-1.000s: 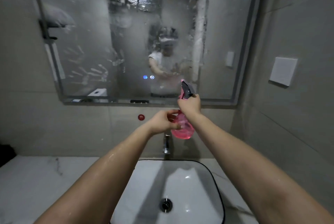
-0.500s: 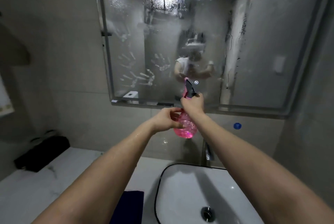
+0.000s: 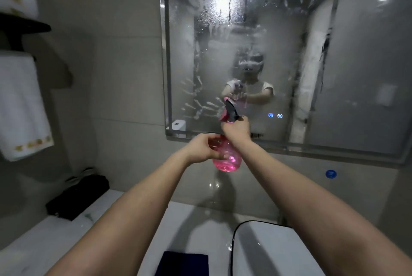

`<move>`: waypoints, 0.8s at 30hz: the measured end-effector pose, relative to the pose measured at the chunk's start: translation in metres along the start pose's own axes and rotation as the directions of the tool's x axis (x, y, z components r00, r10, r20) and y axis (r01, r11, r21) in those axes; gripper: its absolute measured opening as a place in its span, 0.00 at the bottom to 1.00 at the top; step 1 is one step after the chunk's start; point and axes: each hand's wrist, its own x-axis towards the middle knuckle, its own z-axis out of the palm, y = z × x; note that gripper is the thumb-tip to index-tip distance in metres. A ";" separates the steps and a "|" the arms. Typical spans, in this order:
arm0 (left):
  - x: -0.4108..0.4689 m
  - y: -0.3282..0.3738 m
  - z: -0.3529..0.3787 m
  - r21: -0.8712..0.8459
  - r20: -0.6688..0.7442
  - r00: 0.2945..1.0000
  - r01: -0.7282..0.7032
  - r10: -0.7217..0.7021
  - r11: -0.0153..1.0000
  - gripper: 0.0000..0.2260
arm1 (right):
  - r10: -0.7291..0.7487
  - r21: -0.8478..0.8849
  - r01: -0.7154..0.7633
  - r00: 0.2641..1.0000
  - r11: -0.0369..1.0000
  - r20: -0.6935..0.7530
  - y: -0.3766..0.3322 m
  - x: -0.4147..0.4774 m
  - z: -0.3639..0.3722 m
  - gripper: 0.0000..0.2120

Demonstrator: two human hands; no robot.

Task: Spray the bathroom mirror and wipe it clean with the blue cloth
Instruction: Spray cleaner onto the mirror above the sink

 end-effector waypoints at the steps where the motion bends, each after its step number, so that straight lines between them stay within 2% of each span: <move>1: -0.001 -0.004 -0.008 -0.007 -0.011 1.000 0.004 -0.004 1.000 0.24 | -0.008 0.002 0.008 1.000 1.000 0.014 -0.003 0.001 0.010 0.05; 5: -0.007 -0.020 -0.034 -0.039 -0.052 0.999 -0.002 0.000 0.999 0.21 | -0.009 0.009 0.009 0.999 1.000 0.036 -0.015 0.001 0.043 0.15; 9: -0.014 -0.041 -0.056 -0.024 -0.036 0.999 0.021 -0.022 0.999 0.23 | 0.029 0.031 -0.030 0.999 0.999 0.040 -0.014 -0.009 0.070 0.09; 14: -0.023 -0.074 -0.066 -0.021 0.020 0.997 0.071 -0.071 0.997 0.24 | 0.052 -0.020 -0.050 0.990 0.999 0.134 0.002 -0.025 0.095 0.13; 19: -0.026 -0.096 -0.064 -0.038 0.087 0.992 0.097 -0.093 0.995 0.24 | 0.106 -0.053 -0.102 0.991 0.993 0.078 0.017 -0.037 0.112 0.14; 22: -0.030 -0.111 -0.063 -0.055 0.124 0.986 0.123 -0.115 0.991 0.23 | 0.113 -0.056 -0.111 0.993 0.992 0.035 0.024 -0.049 0.118 0.05; 24: -0.033 -0.122 -0.063 -0.051 0.147 0.981 0.137 -0.129 0.989 0.23 | 0.122 -0.085 -0.121 0.992 0.989 0.011 0.030 -0.058 0.122 0.09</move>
